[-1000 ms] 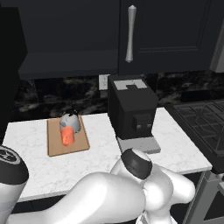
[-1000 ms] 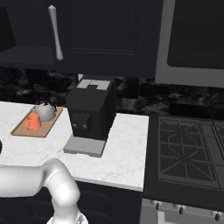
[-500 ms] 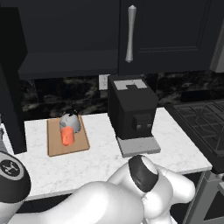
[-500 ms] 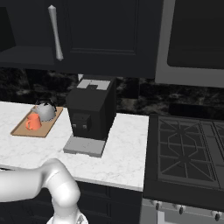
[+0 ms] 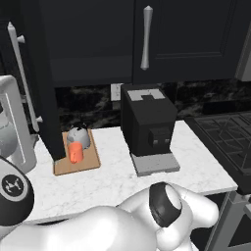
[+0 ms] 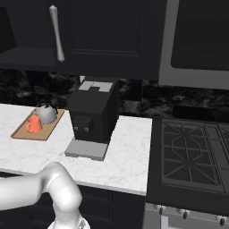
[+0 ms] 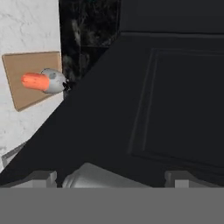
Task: Pick the kettle from the counter and place it on the tray. Then pick the mug from the cabinet and place it on the tray. Then close the cabinet doors.
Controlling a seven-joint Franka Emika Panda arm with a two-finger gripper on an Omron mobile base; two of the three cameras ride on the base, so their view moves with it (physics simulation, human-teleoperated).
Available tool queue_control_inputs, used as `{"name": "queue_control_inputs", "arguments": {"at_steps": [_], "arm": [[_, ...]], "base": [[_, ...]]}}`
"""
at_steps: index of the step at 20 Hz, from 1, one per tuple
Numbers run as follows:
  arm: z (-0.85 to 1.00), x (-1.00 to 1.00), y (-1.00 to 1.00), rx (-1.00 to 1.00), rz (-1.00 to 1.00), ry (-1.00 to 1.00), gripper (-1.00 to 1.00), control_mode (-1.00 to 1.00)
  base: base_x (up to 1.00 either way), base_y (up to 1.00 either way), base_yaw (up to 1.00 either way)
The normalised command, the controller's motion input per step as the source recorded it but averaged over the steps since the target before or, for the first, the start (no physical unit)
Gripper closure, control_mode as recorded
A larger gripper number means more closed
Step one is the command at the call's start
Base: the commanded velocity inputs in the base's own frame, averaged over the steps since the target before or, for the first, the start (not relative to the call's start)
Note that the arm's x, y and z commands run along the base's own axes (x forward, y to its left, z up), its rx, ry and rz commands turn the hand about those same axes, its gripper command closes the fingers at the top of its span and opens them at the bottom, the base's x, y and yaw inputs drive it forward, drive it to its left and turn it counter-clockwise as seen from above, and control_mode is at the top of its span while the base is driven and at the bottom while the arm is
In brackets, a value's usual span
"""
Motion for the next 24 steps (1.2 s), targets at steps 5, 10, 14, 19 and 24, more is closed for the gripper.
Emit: {"name": "queue_control_inputs", "arguments": {"at_steps": [5,10,14,19,24], "arm": [[0.0,0.34,-0.75,0.0,-0.23,0.0,-1.0,-1.0],[0.0,0.41,-0.8,0.0,-0.16,0.0,-1.0,-1.0],[-0.03,0.48,-0.78,0.0,-0.04,0.0,-1.0,-1.0],[-0.12,0.55,-0.75,0.0,0.0,0.0,-1.0,-1.0],[-0.19,0.72,-0.55,0.0,0.0,0.0,-1.0,-1.0]], "base": [[0.0,0.0,0.0],[0.0,0.0,0.0],[0.0,0.0,0.0],[0.0,0.0,0.0],[0.0,0.0,0.0]]}}
